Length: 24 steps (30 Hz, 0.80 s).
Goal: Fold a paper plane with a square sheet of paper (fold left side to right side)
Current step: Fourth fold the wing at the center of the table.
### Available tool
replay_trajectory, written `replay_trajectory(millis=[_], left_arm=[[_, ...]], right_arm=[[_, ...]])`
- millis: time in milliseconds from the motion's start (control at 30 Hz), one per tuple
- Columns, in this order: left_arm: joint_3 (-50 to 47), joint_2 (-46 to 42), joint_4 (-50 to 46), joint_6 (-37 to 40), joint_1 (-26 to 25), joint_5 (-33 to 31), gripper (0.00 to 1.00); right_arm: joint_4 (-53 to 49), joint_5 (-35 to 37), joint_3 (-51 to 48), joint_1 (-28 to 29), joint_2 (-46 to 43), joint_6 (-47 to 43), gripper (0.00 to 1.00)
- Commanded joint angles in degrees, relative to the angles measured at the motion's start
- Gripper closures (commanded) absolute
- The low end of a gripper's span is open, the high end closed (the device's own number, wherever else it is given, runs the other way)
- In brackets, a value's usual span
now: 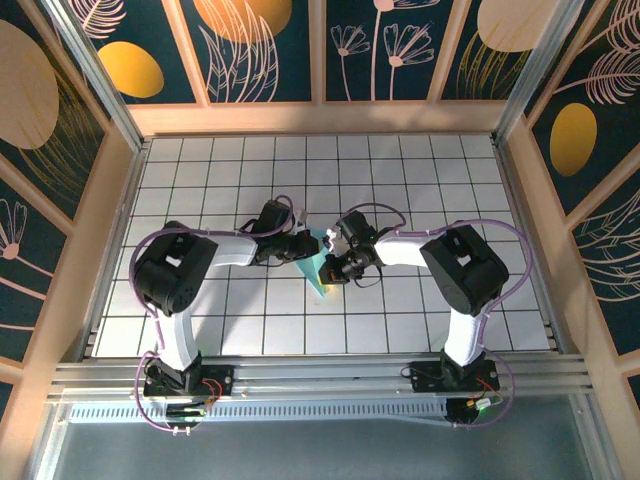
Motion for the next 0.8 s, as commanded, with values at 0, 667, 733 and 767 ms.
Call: replay_trajectory(millis=[0,667,733,767], left_arm=[[2.6,2.0,0.1,-0.4,0.3,-1.1,0.98],[0.3,3.5,-3.4,-2.6,0.3,-7.0,1.00],[-0.1,3.2,-2.9,-3.1,0.3,-7.0,1.00],[-0.3,3.3,-2.6,-3.2,0.3,-7.0,1.00]], right_arm=[[-8.8,9.9,-2.9,-0.7,4.1,-1.4,1.00],[4.1,-7.4,-0.7,-3.7,-7.4,4.3,1.00],[5.3,-8.0,-0.6,-4.0,-6.7,4.5,1.00],[5.5,-7.9,-0.5,-4.0,-6.0,4.5,1.00]])
